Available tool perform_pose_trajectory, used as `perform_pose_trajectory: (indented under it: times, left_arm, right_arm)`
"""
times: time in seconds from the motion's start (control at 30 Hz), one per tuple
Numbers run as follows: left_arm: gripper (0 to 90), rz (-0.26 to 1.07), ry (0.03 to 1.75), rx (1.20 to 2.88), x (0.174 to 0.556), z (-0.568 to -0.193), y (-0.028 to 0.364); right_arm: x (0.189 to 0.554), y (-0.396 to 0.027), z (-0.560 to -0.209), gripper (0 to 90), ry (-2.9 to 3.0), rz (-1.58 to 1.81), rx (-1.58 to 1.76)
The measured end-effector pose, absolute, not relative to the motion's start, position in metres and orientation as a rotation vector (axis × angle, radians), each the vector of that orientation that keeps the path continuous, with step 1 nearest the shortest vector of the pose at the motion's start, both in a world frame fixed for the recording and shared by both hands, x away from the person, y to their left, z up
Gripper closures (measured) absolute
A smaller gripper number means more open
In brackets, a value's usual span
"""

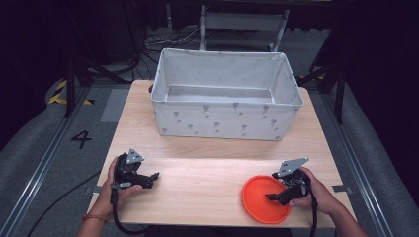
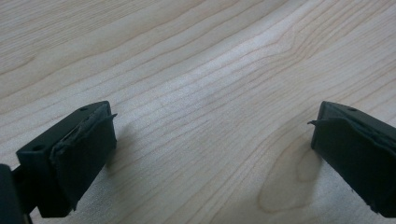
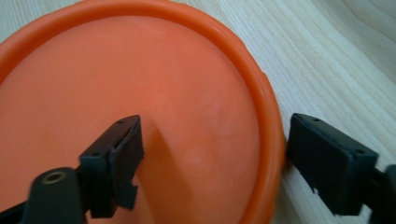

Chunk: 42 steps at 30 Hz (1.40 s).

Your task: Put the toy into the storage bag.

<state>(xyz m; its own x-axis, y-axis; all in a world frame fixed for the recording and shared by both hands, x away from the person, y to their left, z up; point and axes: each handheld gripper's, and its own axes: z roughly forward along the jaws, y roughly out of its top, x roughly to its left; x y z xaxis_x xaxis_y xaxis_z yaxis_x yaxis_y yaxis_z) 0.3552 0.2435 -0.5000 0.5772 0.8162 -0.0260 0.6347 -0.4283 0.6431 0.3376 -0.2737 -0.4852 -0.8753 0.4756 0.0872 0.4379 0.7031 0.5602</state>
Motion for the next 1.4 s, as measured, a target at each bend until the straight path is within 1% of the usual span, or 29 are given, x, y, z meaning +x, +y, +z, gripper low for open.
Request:
perform_pose_trajectory:
  times: [0.07, 0.17, 0.23, 0.27, 0.3, 0.37, 0.5, 0.63, 0.67, 0.8, 0.93, 0.97, 1.13, 1.4]
  left_arm:
    - [0.3, 0.388, 1.150, 2.199, 0.355, -0.500, 0.244]
    - [0.3, 0.389, 1.150, 2.199, 0.355, -0.500, 0.244]
    - [0.3, 0.389, 1.150, 2.199, 0.355, -0.500, 0.244]
    - [0.3, 0.388, 1.150, 2.199, 0.355, -0.500, 0.244]
    - [0.3, 0.388, 1.150, 2.199, 0.355, -0.500, 0.244]
    - [0.3, 0.389, 1.150, 2.199, 0.355, -0.500, 0.243]
    - [0.3, 0.389, 1.150, 2.199, 0.355, -0.500, 0.243]
    - [0.3, 0.389, 1.151, 2.199, 0.355, -0.500, 0.243]
    - [0.3, 0.389, 1.152, 2.198, 0.355, -0.500, 0.243]
    - [0.3, 0.388, 1.151, 2.199, 0.355, -0.500, 0.243]
    - [0.3, 0.389, 1.151, 2.199, 0.355, -0.500, 0.243]
    - [0.3, 0.389, 1.151, 2.199, 0.355, -0.500, 0.243]
    - [0.4, 0.388, 1.151, 2.199, 0.355, -0.500, 0.243]
    - [0.3, 0.387, 1.151, 2.199, 0.355, -0.500, 0.244]
  right_arm:
    - [0.336, -0.271, -0.484, 26.8, 2.842, 0.911, 0.764]
    - [0.335, -0.269, -0.483, 27.4, 2.841, 0.894, 0.782]
    - [0.337, -0.268, -0.480, 36.2, 2.840, 0.867, 0.811]
    - [0.339, -0.268, -0.479, 43.5, 2.832, 0.871, 0.831]
    - [0.339, -0.268, -0.479, 43.5, 2.832, 0.871, 0.831]
    - [0.346, -0.274, -0.479, 55.6, 2.830, 0.912, 0.889]
    - [0.350, -0.276, -0.478, 60.6, 2.848, 0.918, 0.906]
    - [0.352, -0.283, -0.467, 73.5, 2.861, 0.954, 0.873]
    - [0.352, -0.285, -0.462, 75.0, 2.864, 0.973, 0.862]
    - [0.349, -0.285, -0.452, 77.8, 2.864, 0.976, 0.804]
    - [0.344, -0.282, -0.435, 81.5, 2.854, 1.011, 0.733]
    - [0.344, -0.282, -0.435, 81.5, 2.854, 1.011, 0.733]
    - [0.330, -0.274, -0.406, 82.3, 2.831, 0.980, 0.605]
    - [0.327, -0.272, -0.385, 82.3, 2.779, 0.953, 0.570]
